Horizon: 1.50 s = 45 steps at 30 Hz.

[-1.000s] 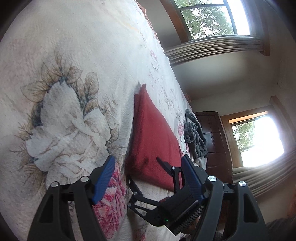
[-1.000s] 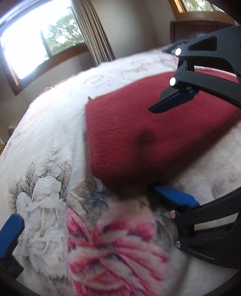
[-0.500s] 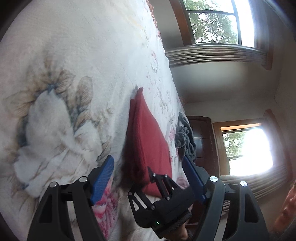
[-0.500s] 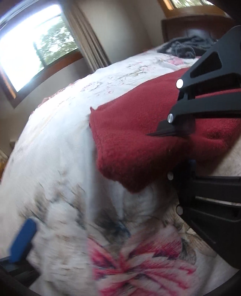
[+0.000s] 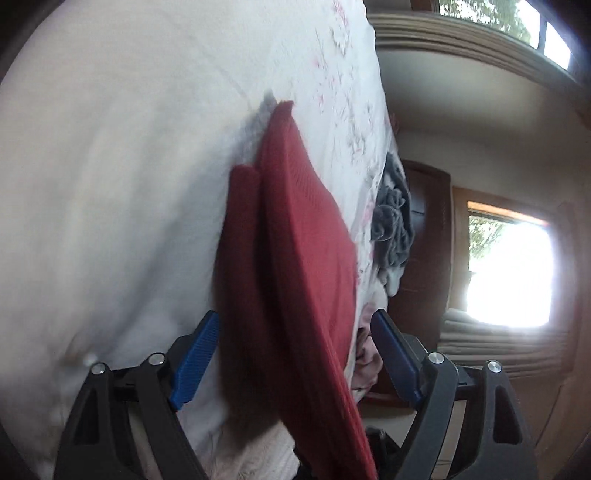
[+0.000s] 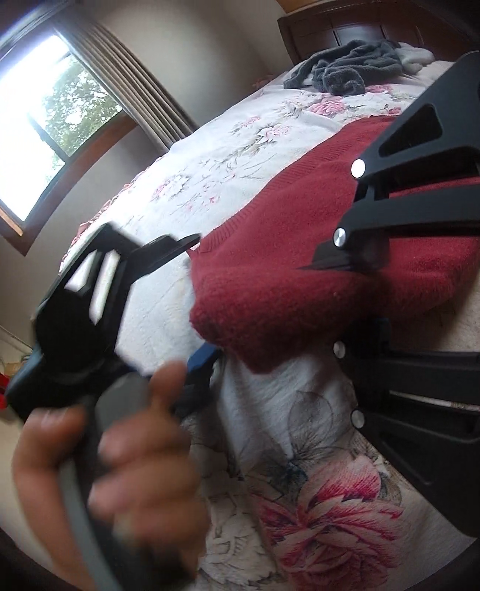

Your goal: Fold small clothes

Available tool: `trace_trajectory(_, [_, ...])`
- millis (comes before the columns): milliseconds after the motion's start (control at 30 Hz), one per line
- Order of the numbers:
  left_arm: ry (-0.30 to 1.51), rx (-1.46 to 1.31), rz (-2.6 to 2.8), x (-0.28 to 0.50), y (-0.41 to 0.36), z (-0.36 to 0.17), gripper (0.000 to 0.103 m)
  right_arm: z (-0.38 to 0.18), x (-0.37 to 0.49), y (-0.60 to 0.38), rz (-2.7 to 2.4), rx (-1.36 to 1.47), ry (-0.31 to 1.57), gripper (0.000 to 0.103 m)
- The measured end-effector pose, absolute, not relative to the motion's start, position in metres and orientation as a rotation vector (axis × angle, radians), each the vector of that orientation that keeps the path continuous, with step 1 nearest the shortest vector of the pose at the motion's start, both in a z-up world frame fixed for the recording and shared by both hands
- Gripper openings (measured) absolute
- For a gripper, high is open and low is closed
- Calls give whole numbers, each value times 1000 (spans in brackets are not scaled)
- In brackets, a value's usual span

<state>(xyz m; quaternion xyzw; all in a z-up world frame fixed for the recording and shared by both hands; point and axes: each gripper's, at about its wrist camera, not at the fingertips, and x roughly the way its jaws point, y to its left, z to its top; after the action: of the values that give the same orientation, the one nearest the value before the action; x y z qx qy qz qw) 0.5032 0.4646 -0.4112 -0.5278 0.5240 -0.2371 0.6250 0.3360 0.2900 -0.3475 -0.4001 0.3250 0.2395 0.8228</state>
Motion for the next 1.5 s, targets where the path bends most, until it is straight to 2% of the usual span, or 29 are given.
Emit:
trace_trajectory(67, [1230,-1188,-541,520,459,-414,83,-345,338,287,509,-835,692,15])
trace_trajectory(167, [1289,-1123,-535,539,448,-416,75,-344,341,283,512,-807,700,15])
trace_trajectory(233, [1343,-1065,-522,549,441,-417,51,-343,342,281,514,-794,705,15])
trace_trajectory(300, [1381,-1005,-488,554,436,-418,36,-341,345,279,519,-779,714,15])
trace_trajectory(333, [1390,-991,-482,558,435,-420,30,-340,346,278,521,-770,717,15])
trace_trajectory(433, [1397,-960,-469,563,431,-416,22,-335,353,273,526,-738,732,15])
trace_trajectory(767, [1384,-875,-439,564,424,-372,17,-315,357,260,526,-634,732,15])
trace_trajectory(1000, [1372,-764,-422,564,405,-319,17,-286,359,240,521,-542,725,15])
trace_trajectory(1500, [1363,-551,-388,570,321,-233,17,-241,366,165,512,-288,742,14])
